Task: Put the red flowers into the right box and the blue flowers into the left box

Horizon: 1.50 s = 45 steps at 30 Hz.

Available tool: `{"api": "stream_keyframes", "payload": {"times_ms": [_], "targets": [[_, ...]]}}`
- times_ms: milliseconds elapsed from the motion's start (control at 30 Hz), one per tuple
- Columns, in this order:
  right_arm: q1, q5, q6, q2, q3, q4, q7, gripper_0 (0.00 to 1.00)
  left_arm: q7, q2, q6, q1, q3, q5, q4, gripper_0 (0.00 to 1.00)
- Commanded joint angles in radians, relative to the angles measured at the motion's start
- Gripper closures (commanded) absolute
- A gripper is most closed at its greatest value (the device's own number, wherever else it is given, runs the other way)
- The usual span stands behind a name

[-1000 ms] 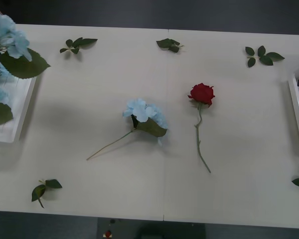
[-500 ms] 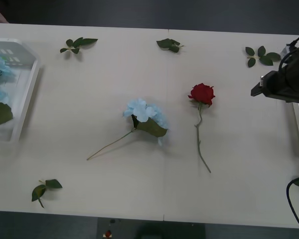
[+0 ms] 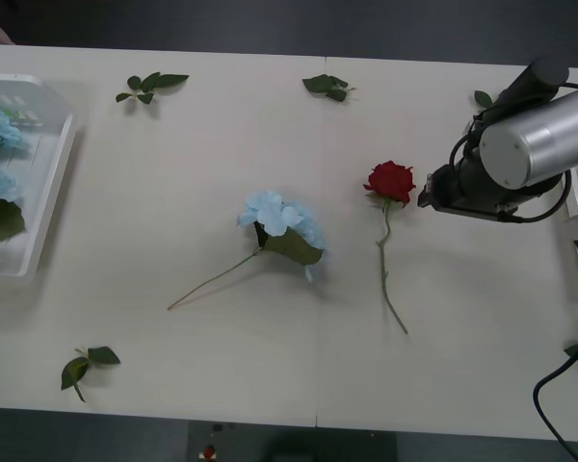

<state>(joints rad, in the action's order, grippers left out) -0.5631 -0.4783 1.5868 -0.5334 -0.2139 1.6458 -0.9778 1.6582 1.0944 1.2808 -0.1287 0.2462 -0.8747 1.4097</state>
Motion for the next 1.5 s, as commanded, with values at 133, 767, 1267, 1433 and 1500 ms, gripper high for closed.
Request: {"api": "stream_keyframes", "payload": {"times_ms": [133, 767, 1267, 1433, 1500], "targets": [[-0.015, 0.021, -0.074, 0.020, -0.074, 0.006, 0.119, 0.00, 0.021, 0.024, -0.012, 0.000, -0.025, -0.017, 0.003, 0.79], [-0.017, 0.119, -0.297, 0.092, -0.194, -0.179, 0.154, 0.00, 0.038, 0.024, 0.061, 0.037, 0.116, -0.219, 0.086, 0.00], [-0.015, 0.165, -0.307, 0.124, -0.240, -0.212, 0.172, 0.00, 0.035, -0.016, 0.017, 0.037, 0.094, -0.331, 0.273, 0.00], [-0.017, 0.190, -0.309, 0.135, -0.243, -0.222, 0.174, 0.00, 0.044, -0.048, -0.018, 0.037, 0.067, -0.311, 0.313, 0.00], [-0.017, 0.198, -0.311, 0.141, -0.243, -0.228, 0.176, 0.00, 0.051, -0.059, -0.044, 0.037, 0.047, -0.300, 0.333, 0.00]]}}
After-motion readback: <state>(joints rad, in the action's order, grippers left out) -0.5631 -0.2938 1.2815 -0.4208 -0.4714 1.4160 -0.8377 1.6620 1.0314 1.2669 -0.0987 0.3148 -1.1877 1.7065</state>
